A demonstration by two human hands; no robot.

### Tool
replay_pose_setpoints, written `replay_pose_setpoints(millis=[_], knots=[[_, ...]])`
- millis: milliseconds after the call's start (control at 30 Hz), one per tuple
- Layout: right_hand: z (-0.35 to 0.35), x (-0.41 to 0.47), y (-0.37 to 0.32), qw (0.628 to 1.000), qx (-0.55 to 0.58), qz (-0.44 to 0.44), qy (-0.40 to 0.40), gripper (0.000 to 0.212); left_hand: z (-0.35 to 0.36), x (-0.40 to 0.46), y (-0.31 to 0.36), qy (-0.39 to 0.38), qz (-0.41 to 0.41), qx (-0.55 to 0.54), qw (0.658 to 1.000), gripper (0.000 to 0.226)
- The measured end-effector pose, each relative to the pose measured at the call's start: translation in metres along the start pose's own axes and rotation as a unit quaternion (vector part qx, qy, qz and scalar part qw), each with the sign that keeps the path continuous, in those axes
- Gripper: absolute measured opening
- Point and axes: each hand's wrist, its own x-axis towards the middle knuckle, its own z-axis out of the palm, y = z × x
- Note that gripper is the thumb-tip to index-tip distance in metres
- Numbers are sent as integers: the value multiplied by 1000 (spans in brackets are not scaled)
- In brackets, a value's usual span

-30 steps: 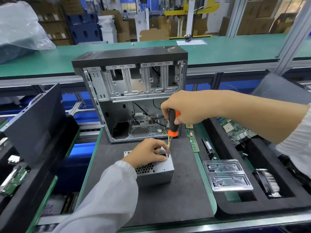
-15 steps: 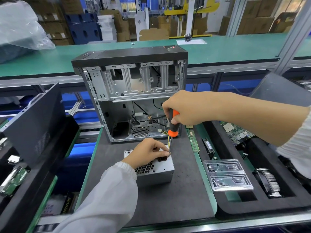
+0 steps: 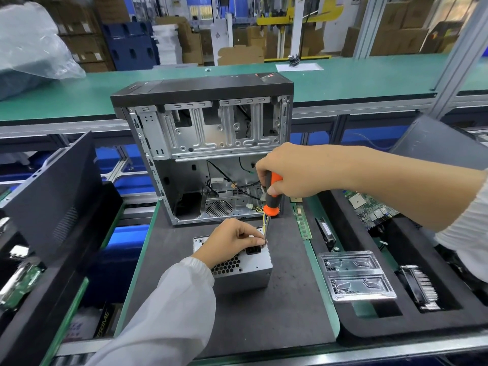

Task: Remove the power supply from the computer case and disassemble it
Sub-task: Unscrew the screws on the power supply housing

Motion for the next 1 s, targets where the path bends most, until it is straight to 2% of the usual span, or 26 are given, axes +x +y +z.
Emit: replay_pose_setpoints(millis=[300, 500, 567, 700, 767, 867, 933, 1000], knots=[[1, -1, -1, 1000, -4, -3, -6, 16, 0, 1, -2, 1, 6, 7, 1000, 6], [9, -3, -16, 993, -106, -33, 39, 36, -5, 3, 1, -37, 27, -4, 999, 16], [10, -3, -18, 991, -117, -45, 48, 38, -8, 4, 0, -50, 28, -17, 998, 11], [10, -3, -18, 994, -67, -89, -1, 17, -17, 3, 0, -61, 36, -34, 997, 14], [8, -2, -17, 992, -57, -112, -15, 13, -24, 1, 4, -62, 36, -54, 996, 18], [2, 3, -14, 989, -51, -138, -28, 23, -32, 1, 12, -72, 63, -104, 990, 23], [-2, 4, -15, 986, -40, -155, -41, 30, -31, 4, 18, -81, 86, -115, 986, 14], [-4, 4, -19, 983, -27, -174, -50, 36, -26, 8, 21, -79, 90, -133, 984, 25]])
